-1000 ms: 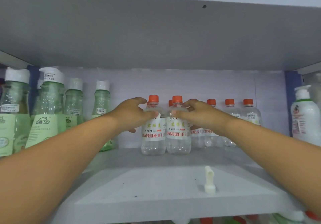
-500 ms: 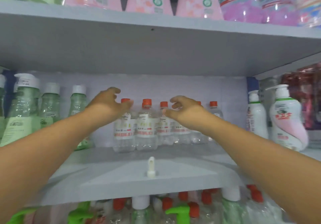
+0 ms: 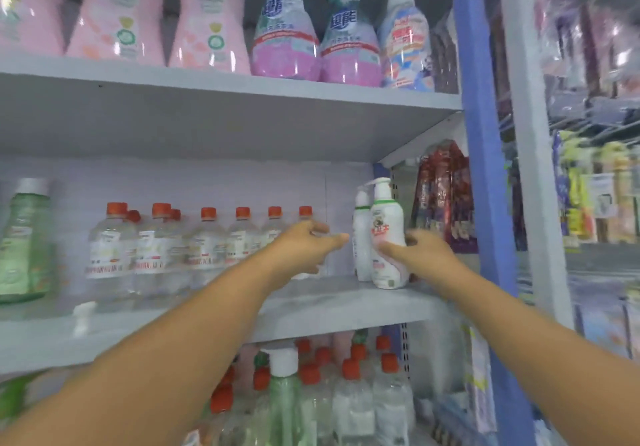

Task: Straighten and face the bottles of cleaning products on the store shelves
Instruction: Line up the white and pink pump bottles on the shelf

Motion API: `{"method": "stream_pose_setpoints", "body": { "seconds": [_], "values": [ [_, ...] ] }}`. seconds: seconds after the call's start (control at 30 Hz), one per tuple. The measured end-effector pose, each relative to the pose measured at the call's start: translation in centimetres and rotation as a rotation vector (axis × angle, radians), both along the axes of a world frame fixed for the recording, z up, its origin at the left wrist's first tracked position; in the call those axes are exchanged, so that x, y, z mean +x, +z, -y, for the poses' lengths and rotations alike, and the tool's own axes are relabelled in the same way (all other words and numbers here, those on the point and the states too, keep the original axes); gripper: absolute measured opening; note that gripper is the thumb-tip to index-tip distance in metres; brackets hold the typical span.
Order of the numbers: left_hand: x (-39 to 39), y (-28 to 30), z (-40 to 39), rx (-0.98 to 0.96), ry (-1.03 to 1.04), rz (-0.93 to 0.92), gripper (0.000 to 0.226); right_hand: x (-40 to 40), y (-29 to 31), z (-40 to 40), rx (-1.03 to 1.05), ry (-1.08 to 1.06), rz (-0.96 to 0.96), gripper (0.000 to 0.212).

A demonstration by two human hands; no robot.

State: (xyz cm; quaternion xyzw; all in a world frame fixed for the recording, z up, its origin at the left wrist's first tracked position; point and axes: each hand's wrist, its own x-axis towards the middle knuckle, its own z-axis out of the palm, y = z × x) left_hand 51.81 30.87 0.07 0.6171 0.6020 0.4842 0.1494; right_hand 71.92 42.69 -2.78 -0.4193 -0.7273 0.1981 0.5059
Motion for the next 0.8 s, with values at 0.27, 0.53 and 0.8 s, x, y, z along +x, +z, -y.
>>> {"method": "stream_pose_setpoints", "body": {
  "seconds": [0.27, 0.53, 0.8],
  "values": [
    [-0.5, -0.7, -2.2, -0.063, -0.090, 0.210, 0.046, -3.0, 1.4, 0.8, -0.151, 0.450, 0.140, 0.030],
    [-5.0, -1.0, 0.2, 0.005, 0.140, 0.248, 0.046, -2.8, 5.3, -2.8, -0.141, 0.102, -0.088, 0.063],
    [-7.2, -2.6, 4.0, 0.158, 0.257, 0.278, 0.051, -6.3, 4.2, -4.0, -0.299, 0.199, 0.084, 0.061]
  ]
}}
